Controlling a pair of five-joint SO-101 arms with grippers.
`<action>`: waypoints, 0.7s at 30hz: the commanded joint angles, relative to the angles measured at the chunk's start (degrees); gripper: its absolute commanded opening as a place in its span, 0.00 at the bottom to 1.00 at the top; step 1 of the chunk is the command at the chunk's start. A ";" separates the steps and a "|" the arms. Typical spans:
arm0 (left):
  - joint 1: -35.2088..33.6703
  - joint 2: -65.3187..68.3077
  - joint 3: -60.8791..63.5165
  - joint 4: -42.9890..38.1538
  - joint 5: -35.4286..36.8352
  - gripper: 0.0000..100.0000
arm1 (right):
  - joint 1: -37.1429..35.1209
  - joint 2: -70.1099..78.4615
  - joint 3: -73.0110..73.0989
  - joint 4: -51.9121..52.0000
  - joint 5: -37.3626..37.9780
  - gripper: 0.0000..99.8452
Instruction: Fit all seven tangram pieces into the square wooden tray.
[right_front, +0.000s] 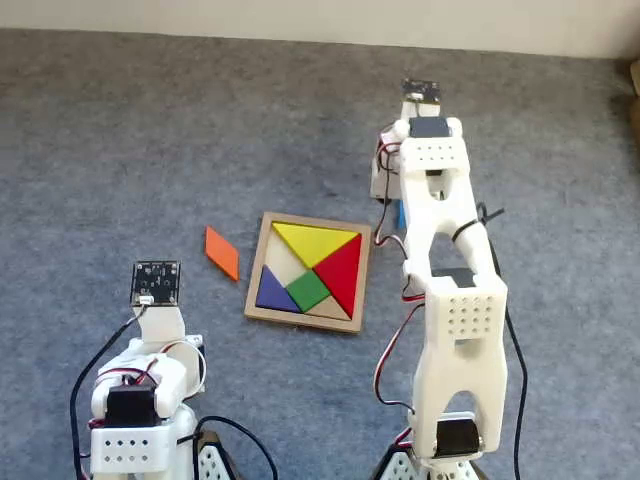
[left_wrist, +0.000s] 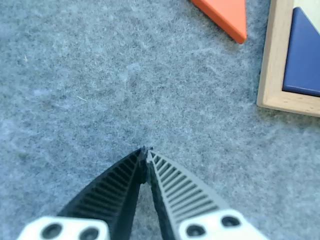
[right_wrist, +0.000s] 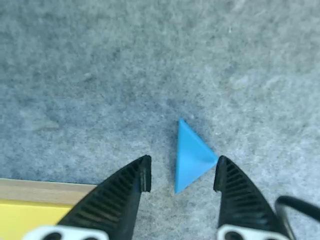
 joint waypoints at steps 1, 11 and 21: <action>-1.01 -2.86 1.10 0.09 -0.44 0.01 | 0.84 -0.13 -3.21 -1.10 0.88 0.20; -1.01 -2.86 1.10 0.09 -0.44 0.01 | 1.71 7.96 -12.35 -0.48 0.88 0.20; -1.01 -2.86 1.10 0.09 -0.44 0.01 | 1.80 9.01 -12.09 -0.48 0.88 0.10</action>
